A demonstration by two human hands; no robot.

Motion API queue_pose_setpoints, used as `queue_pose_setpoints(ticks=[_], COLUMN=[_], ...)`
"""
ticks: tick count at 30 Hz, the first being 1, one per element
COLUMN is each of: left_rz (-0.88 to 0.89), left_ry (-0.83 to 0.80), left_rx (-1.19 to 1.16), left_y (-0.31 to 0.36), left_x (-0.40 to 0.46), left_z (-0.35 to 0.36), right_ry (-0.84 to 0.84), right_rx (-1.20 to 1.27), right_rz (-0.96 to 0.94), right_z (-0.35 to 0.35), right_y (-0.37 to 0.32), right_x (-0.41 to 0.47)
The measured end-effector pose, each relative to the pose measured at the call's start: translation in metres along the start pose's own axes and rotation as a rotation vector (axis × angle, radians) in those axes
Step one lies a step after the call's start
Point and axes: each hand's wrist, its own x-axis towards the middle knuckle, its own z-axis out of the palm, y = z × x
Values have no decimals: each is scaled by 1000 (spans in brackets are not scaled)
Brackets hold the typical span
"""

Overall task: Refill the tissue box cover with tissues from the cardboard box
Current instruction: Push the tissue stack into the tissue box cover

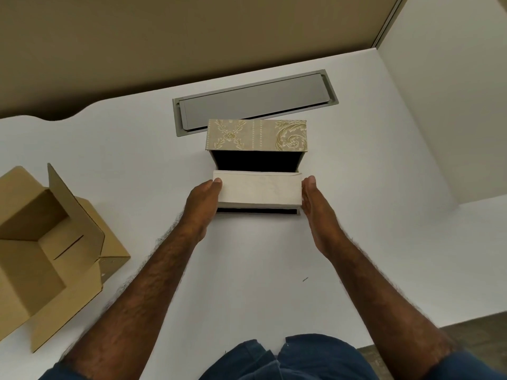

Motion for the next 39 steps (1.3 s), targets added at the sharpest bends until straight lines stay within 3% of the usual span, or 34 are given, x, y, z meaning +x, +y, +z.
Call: queue_pose_setpoints(ticks=[17,39], left_rz=[147,149], left_ry=[24,15], left_rx=[248,223], left_y=[3,-2], left_x=[-12,-2], left_z=[10,3], right_ry=[-94,-96], right_rx=[-91,-124], right_rz=[-10,-39], right_z=[1,3], right_y=[11,15], right_x=[3,2])
